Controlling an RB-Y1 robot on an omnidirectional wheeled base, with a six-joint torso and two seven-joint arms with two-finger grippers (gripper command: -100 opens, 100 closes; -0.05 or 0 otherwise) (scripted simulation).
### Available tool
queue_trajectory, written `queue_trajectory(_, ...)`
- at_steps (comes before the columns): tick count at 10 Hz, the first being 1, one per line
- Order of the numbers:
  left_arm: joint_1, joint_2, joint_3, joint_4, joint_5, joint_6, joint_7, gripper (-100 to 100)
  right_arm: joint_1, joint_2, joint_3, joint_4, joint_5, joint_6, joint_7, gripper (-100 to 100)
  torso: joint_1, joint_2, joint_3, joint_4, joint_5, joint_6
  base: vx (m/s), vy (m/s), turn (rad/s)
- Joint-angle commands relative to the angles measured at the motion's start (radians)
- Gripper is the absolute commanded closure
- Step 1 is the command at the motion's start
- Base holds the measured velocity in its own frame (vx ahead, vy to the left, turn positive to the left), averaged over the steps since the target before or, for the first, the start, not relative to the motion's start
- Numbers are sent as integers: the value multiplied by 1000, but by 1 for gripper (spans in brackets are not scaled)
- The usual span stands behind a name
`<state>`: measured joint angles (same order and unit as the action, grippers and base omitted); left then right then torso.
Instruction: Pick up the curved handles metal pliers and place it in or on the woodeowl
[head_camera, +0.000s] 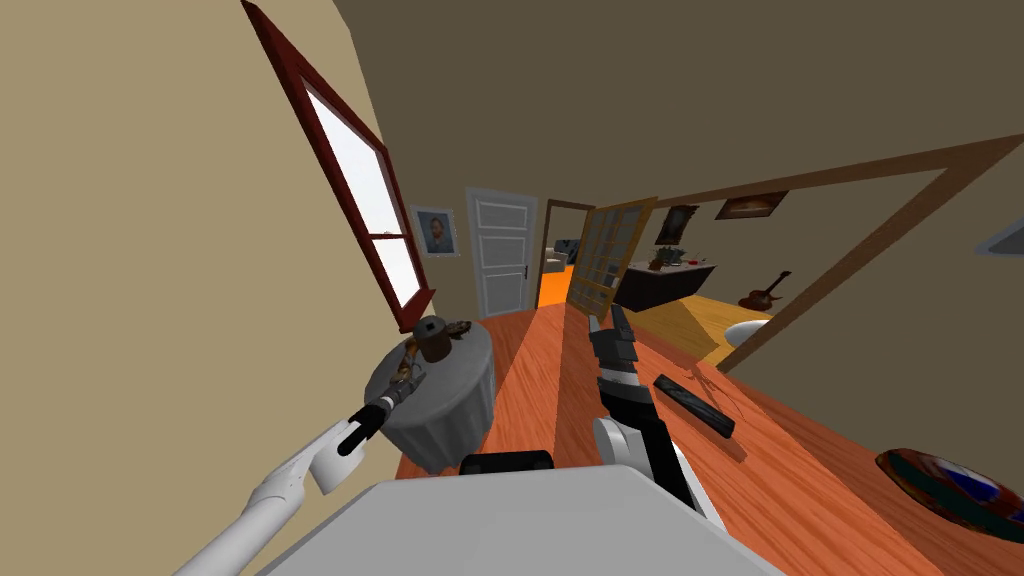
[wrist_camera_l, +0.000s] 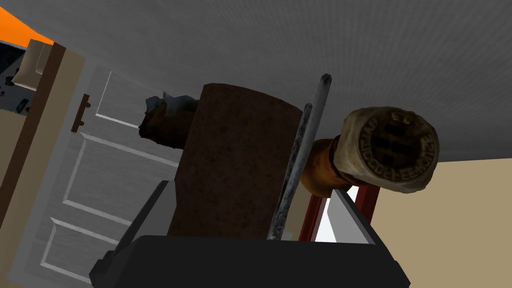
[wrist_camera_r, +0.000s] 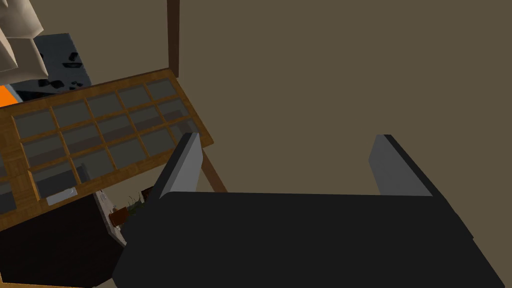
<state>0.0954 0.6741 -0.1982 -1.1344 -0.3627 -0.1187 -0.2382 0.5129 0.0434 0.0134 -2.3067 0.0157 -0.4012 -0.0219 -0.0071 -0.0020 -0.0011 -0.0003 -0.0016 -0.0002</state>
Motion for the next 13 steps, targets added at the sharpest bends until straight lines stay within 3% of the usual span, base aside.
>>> queue_trajectory(1,-10,36,6,41,-5,31,3,-100,0,0,0,0,0,0,0,0,0,0,0,0,0,0,31,-101,-108)
queue_trajectory(7,-38,98,34,154,-26,87,-8,-100,0,0,0,0,0,0,0,0,4,1,1,0,1,0,27,-62,-93)
queue_trajectory(9,-48,87,40,178,-30,65,-16,-100,0,0,0,0,0,0,0,0,3,1,1,0,1,-1,21,-39,-18)
queue_trajectory(10,-46,89,39,174,-29,69,-14,0,0,0,0,0,0,0,0,0,5,2,1,0,1,-1,0,0,0)
queue_trajectory(11,-56,59,52,187,-43,69,-34,-100,0,0,0,0,0,0,0,0,6,2,1,0,1,-1,39,30,18)
queue_trajectory(13,-66,30,64,199,-57,69,-53,-100,0,0,0,0,0,0,0,0,11,-2,-1,0,2,-1,59,54,7)
